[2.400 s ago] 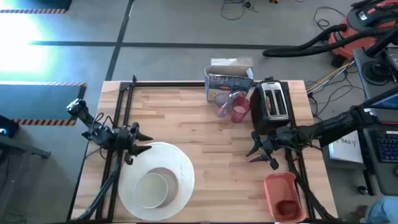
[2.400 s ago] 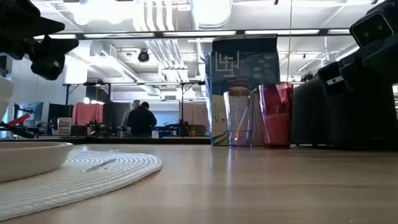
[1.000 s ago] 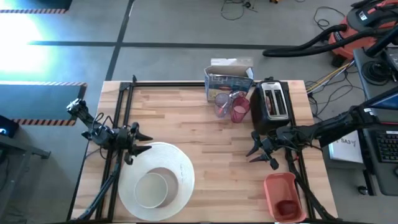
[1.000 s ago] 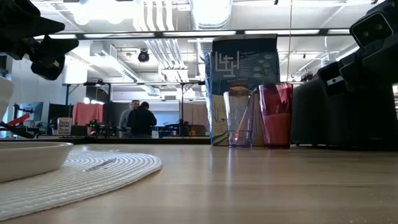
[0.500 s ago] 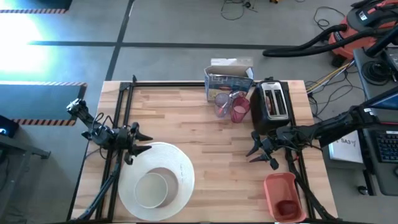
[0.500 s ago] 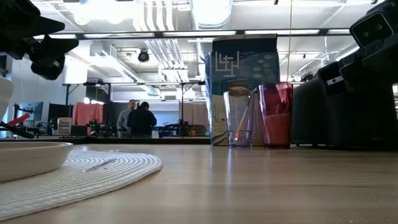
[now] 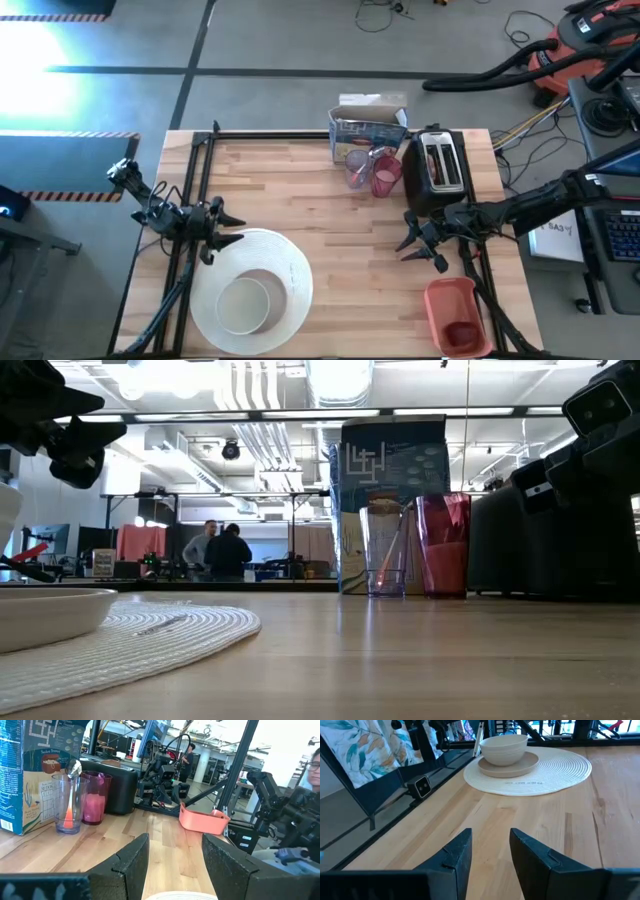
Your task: Arrange a breakfast setting
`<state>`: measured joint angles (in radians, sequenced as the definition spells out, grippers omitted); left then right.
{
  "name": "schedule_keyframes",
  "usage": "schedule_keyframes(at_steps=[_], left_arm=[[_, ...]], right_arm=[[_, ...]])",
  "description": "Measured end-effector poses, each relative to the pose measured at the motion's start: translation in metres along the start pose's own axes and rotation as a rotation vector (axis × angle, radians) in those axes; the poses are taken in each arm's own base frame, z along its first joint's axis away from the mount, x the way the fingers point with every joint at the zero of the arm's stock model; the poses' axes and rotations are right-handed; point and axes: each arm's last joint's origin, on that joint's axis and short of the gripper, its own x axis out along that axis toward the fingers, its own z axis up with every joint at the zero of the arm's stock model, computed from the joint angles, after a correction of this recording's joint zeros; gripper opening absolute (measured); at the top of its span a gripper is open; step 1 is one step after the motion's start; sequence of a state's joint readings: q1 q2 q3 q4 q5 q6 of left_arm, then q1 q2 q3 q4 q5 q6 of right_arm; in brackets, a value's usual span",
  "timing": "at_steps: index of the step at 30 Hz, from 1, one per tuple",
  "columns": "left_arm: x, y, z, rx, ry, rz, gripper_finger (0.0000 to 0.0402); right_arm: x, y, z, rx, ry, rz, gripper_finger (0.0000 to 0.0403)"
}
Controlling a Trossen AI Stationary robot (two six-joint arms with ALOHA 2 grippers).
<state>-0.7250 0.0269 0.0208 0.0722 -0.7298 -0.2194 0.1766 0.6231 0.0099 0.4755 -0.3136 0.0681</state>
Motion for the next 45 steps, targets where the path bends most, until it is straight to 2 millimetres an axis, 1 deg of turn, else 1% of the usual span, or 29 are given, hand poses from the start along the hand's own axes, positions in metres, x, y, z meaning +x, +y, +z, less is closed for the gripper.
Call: schedule_keyframes(at_steps=[41,45], left_arm=[[0.0,0.0,0.0002,-0.001,-0.001,0.0,0.0167],[-0.0001,0.0017,0.0005,-0.001,-0.014,0.057,0.0167]], right_arm=[[0.0,0.0,0.0,0.0,0.0,0.0,0.0123],[0.0,0.0,0.0001,0.0,0.0,0.0,0.0123]])
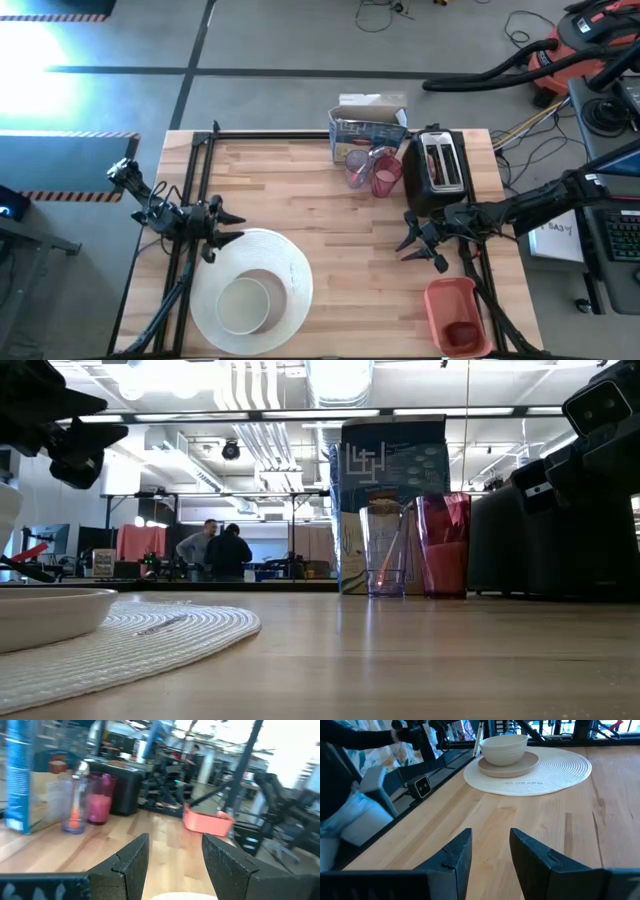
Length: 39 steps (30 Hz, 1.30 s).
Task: Arrange a breakfast setting
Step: Move the white placemat to the center of the table
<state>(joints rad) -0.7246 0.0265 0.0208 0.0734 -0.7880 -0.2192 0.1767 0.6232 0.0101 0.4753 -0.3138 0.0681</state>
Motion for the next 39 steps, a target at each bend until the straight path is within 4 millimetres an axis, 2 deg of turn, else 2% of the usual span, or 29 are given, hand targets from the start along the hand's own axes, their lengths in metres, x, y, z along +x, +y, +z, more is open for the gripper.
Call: schedule_keyframes(at_steps=[20,27,33,39], left_arm=[[0.0,0.0,0.001,-0.009,-0.011,0.01,0.0167],[-0.001,-0.002,0.012,-0.127,-0.096,-0.01,0.0167],[-0.001,-0.004,0.018,-0.252,-0.086,-0.06,0.0167],[-0.006,-0.006,0.044,-0.24,-0.087,-0.11,0.0167]], right_arm=[[0.0,0.0,0.0,0.0,0.0,0.0,0.0123],[0.0,0.0,0.0,0.001,0.0,0.0,0.0123],[0.0,0.0,0.0,0.0,0.0,0.0,0.0123],[0.0,0.0,0.0,0.001,0.0,0.0,0.0123]])
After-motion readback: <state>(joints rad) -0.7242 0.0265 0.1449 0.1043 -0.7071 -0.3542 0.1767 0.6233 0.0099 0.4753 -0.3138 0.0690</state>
